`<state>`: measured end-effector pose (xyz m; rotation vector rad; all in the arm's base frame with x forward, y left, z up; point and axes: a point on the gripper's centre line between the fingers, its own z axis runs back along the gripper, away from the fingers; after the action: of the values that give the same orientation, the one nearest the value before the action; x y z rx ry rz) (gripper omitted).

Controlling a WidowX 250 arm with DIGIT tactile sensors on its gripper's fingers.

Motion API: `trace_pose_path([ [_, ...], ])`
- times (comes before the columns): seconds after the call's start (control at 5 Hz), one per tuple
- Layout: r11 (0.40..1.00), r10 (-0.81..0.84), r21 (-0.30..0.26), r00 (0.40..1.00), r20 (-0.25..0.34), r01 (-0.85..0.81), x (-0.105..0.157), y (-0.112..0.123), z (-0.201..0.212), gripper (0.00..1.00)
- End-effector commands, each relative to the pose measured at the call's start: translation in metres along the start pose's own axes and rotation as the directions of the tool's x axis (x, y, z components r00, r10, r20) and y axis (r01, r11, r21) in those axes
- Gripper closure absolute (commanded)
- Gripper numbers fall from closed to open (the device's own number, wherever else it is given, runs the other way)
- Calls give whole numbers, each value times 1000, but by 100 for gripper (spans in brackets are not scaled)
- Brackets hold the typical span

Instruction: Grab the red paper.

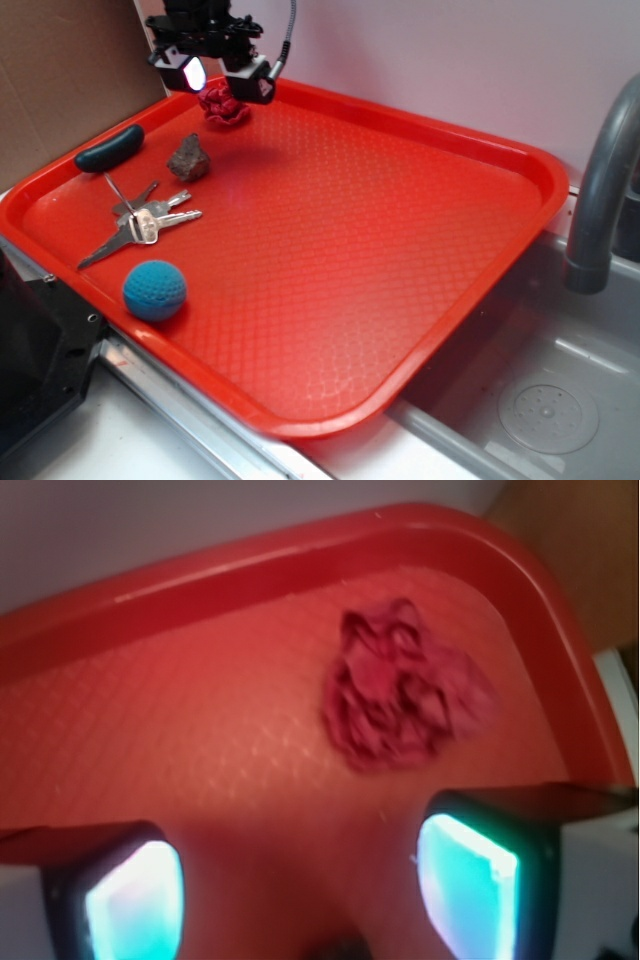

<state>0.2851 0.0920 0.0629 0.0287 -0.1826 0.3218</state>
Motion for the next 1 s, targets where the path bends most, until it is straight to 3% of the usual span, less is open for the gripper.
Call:
trace_pose_path([
  [0.0, 998, -5, 63, 998, 59, 1, 32, 41, -7, 0],
  [0.4, 998, -18, 66, 998, 62, 14, 43, 41, -17, 0],
  [0.8, 988, -73, 142, 996, 47, 66, 52, 40, -30, 0],
])
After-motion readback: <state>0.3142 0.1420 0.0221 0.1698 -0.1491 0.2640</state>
